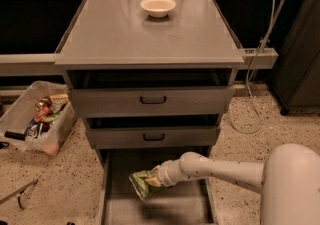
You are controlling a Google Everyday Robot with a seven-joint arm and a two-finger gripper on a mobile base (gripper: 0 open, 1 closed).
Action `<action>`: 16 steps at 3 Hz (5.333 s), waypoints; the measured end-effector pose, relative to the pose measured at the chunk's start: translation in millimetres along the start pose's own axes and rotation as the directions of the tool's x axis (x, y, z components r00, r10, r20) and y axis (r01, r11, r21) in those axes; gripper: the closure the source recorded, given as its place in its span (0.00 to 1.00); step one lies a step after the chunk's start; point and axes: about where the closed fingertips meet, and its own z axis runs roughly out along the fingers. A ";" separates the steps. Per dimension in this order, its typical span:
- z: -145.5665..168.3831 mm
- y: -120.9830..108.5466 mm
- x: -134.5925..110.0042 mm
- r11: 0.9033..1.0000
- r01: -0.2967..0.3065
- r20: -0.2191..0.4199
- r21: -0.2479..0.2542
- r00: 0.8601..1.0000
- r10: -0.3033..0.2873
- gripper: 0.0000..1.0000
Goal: Pick green jalapeno chip bag from bottom drawer and place on counter
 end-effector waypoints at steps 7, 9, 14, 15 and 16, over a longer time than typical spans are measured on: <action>-222.8 58.5 -266.4 0.950 0.298 0.321 -0.095 0.913 -0.254 1.00; -317.5 57.5 -371.5 0.907 0.414 0.370 0.074 0.834 -0.410 1.00; -443.2 -48.8 -528.7 0.762 0.522 0.261 0.383 0.730 -0.631 1.00; -461.7 -110.6 -520.5 0.707 0.482 0.108 0.517 0.783 -0.612 1.00; -477.8 -158.7 -502.0 0.656 0.407 0.016 0.635 0.843 -0.538 1.00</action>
Offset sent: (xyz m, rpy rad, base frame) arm -0.0206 -0.0187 0.2306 0.2987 -0.1541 0.1860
